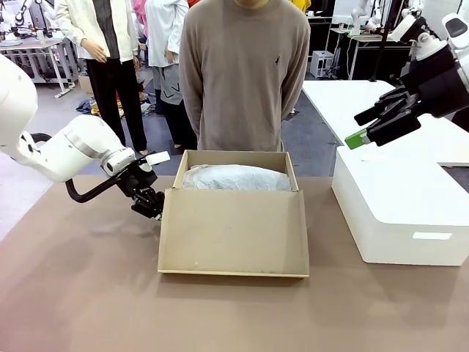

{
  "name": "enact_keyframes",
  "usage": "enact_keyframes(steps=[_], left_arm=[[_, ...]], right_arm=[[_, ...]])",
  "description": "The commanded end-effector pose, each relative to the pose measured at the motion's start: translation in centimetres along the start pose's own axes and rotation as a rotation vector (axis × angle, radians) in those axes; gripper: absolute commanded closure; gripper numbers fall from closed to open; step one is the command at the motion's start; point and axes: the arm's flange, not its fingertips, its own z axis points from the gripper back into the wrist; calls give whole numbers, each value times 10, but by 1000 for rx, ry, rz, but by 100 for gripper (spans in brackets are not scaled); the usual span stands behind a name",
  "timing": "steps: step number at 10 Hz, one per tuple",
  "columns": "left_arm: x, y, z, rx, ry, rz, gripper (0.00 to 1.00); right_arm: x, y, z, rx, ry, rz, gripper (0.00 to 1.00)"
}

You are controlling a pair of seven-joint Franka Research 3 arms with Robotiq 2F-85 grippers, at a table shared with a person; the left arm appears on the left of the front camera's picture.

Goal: Pack the shoes into the box.
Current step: Close the Shoes Box.

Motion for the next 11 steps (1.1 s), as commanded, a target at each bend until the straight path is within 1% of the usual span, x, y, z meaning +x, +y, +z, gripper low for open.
enact_keyframes(steps=[1, 7, 9, 11], left_arm=[[0, -3, -9, -7, -43, -28, 100], [5, -11, -12, -114, -127, -39, 100], [6, -12, -12, -161, -176, -17, 100], [10, -14, -10, -173, -230, -5, 100]], right_arm=[[1, -2, -1, 14, -20, 7, 0], [1, -2, -1, 14, -20, 7, 0], [1, -2, -1, 14, -20, 7, 0], [1, -2, -1, 14, -20, 7, 0]])
